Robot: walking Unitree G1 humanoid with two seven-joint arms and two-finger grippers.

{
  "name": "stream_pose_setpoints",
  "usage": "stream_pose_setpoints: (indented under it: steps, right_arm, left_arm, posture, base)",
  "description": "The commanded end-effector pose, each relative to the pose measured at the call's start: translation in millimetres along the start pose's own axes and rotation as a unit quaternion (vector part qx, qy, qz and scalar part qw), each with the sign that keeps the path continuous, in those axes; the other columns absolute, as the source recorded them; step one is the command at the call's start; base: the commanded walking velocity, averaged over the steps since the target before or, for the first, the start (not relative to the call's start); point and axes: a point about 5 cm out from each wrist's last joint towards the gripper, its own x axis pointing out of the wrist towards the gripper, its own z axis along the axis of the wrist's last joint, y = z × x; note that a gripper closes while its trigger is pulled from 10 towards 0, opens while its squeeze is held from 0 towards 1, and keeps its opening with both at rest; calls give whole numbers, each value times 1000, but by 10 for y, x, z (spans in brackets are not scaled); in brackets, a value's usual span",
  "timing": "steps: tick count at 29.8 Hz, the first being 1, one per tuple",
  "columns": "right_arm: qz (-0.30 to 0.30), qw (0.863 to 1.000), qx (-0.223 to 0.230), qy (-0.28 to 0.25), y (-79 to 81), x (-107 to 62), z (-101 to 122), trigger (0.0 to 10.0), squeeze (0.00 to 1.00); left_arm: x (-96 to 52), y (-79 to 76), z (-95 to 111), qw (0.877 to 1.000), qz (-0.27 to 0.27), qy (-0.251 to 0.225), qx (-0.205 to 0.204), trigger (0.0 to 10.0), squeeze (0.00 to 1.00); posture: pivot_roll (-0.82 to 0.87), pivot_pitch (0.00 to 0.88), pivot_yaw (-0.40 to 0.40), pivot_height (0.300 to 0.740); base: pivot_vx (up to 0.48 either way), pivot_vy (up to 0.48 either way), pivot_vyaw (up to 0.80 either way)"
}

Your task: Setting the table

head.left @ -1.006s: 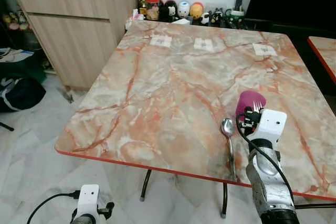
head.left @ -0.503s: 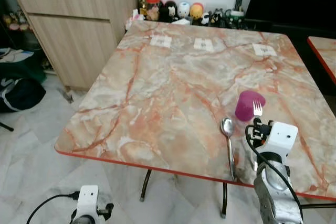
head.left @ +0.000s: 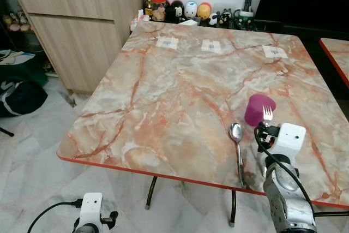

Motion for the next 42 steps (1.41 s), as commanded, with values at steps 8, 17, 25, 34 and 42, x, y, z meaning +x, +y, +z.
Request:
stream_pose_setpoints:
  steps: [8, 17, 25, 34, 42]
  right_arm:
    - [0, 1000, 0, 21, -17, 83, 26, 10000, 0]
    - [-2, 999, -2, 39, -27, 100, -25, 8471, 0]
    - [0, 999, -2, 46, -31, 114, -34, 10000, 0]
    - [0, 999, 0, 47, -32, 110, -43, 2392, 0]
    - [0, 999, 2, 51, -38, 104, -70, 1255, 0]
  left_arm:
    - [-13, 32, -44, 1000, 4, 9, 2, 10000, 0]
    - [-13, 30, -47, 1000, 4, 9, 2, 10000, 0]
    - [-12, 26, -41, 1000, 4, 8, 3, 10000, 0]
    - [-8, 23, -24, 1000, 4, 4, 3, 10000, 0]
    - [-3, 15, -8, 1000, 3, 1, 4, 10000, 0]
  posture:
    - [110, 42, -42, 740]
    - [110, 43, -41, 740]
    - [111, 44, -42, 740]
    - [111, 45, -41, 740]
    - [111, 44, -41, 740]
  base:
    - [0, 0, 0]
    - [0, 0, 0]
    - [0, 0, 0]
    - [0, 0, 0]
    - [0, 0, 0]
